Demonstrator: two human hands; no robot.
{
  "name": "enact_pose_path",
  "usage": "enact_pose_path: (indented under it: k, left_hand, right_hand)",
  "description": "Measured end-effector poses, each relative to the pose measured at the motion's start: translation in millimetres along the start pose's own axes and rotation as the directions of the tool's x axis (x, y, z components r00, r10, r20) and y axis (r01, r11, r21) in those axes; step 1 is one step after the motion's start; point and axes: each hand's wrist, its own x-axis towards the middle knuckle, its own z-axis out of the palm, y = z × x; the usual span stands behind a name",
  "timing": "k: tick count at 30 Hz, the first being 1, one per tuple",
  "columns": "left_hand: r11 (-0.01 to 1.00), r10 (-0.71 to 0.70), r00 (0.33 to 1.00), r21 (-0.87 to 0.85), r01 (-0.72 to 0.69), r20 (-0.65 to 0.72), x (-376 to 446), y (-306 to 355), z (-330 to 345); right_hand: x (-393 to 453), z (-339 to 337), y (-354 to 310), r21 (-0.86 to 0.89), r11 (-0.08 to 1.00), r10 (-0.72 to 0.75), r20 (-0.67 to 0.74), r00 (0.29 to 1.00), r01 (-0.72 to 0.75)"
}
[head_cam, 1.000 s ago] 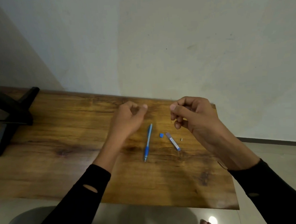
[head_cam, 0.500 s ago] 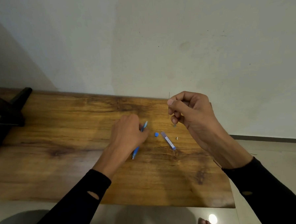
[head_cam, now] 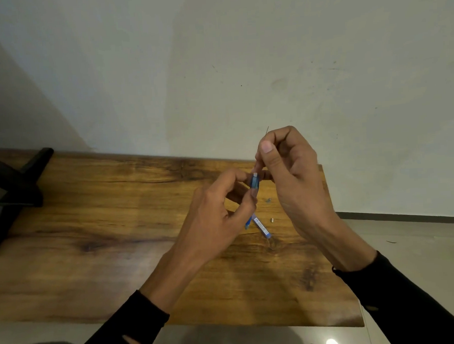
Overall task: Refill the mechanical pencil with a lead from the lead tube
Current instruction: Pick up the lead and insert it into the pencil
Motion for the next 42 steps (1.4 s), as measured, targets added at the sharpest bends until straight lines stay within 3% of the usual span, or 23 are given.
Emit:
enact_pose_path:
  k: [12,42]
  left_hand:
    - [0.995,0.069,0.998,0.072,-0.07,0.015,2.9,-5.8,-3.8]
    - [0.993,0.103,0.995,0.056,-0.102,-0.013,8.8,-4.3,-1.8]
  right_hand:
    - [1.8,-4.3,-1.7,-0.059,0.991,-0.12,0.034,0.992,0.122]
    - [-0.6,-7.2,3.2,-0.032,0.991,-0.128,0.041,0.991,0.13]
